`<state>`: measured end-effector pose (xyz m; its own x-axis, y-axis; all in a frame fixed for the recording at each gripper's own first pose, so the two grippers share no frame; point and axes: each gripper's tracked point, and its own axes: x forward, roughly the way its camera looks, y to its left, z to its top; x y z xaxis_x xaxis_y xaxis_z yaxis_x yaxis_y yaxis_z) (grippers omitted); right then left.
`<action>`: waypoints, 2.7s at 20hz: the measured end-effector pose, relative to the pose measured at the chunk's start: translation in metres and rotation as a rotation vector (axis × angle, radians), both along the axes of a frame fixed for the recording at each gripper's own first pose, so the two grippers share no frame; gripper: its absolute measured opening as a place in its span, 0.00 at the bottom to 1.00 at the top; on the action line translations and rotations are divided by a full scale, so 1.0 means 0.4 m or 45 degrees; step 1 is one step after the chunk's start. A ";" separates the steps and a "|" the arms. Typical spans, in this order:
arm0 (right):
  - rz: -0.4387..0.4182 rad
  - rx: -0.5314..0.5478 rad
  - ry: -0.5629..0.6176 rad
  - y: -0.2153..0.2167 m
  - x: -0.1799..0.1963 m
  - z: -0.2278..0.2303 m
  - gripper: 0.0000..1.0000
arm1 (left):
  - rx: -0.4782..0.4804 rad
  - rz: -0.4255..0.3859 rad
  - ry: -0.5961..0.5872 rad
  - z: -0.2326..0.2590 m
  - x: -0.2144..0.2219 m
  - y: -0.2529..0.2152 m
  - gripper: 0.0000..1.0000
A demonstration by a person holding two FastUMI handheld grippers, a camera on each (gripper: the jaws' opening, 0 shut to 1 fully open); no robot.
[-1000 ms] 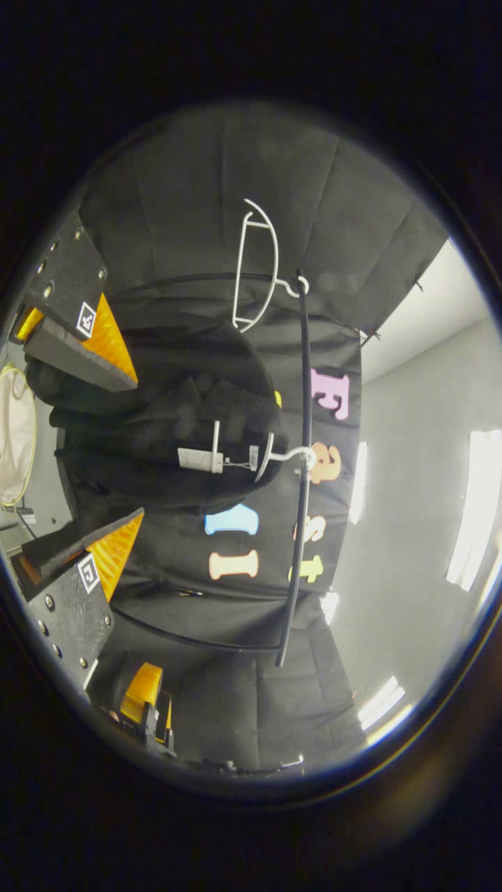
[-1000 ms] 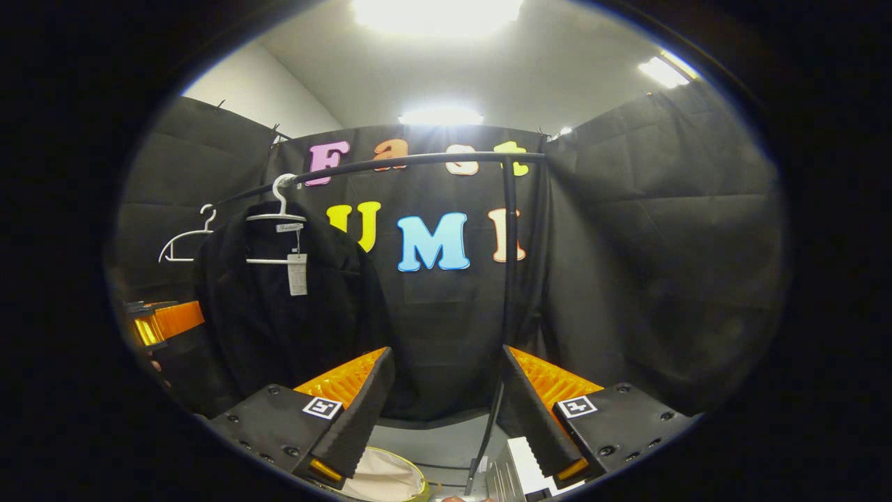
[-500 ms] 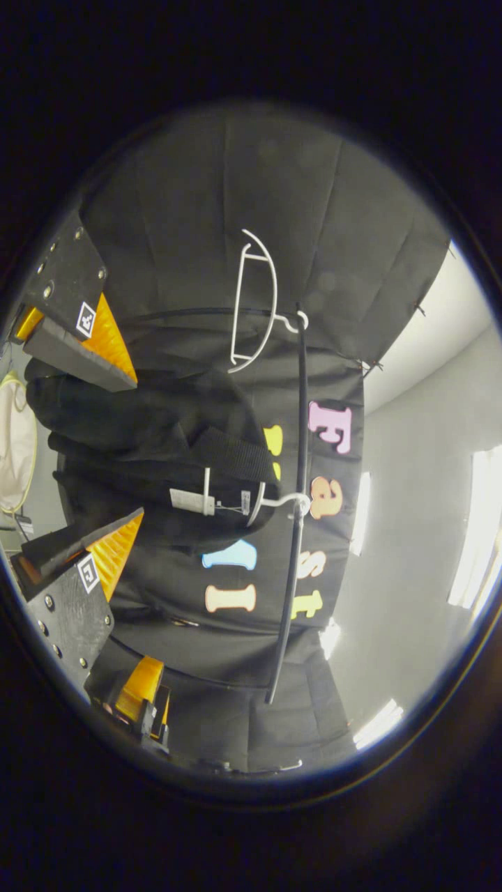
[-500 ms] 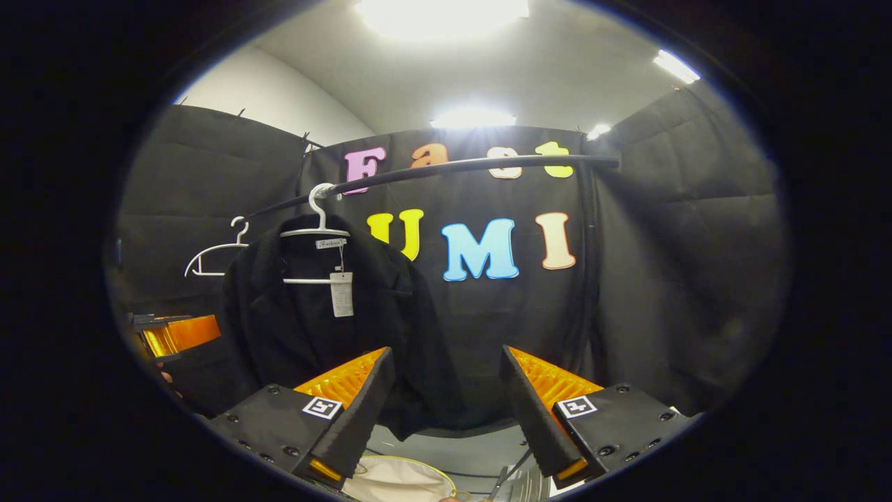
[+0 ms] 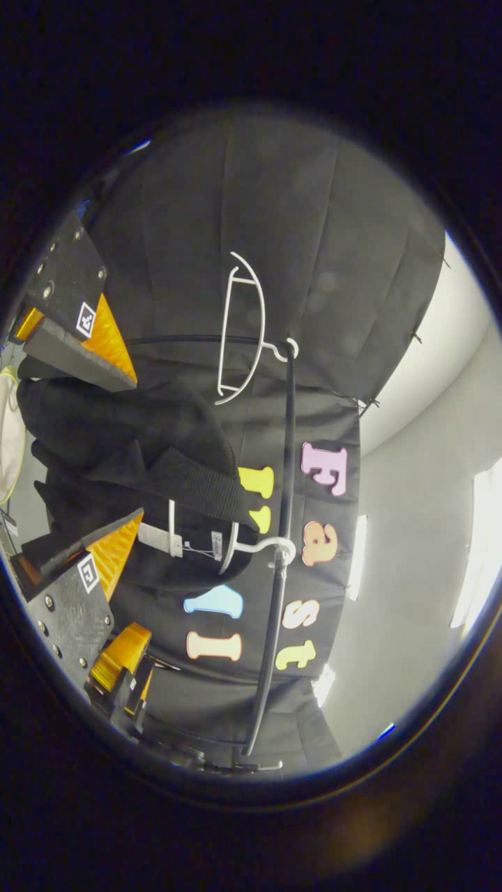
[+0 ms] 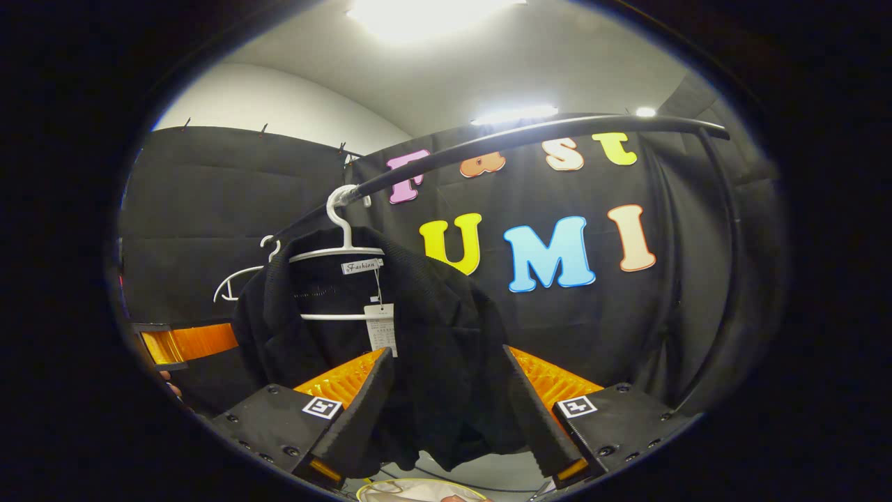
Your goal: Grasp the clothes on the hanger with both hands and then place them into the laundry hamper below.
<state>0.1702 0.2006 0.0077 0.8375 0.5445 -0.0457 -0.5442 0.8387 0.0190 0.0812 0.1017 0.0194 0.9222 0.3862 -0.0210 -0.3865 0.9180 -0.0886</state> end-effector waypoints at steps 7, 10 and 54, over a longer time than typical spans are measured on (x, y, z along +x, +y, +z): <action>0.158 -0.019 0.057 0.112 0.117 -0.050 0.96 | 0.090 0.139 0.040 0.001 0.107 -0.003 0.95; 0.210 -0.037 0.086 0.160 0.150 -0.079 0.96 | 0.026 0.192 0.048 -0.030 0.147 -0.003 0.95; 0.142 0.059 0.055 0.141 0.277 -0.057 0.01 | 0.109 -0.020 0.044 0.012 0.112 -0.013 0.01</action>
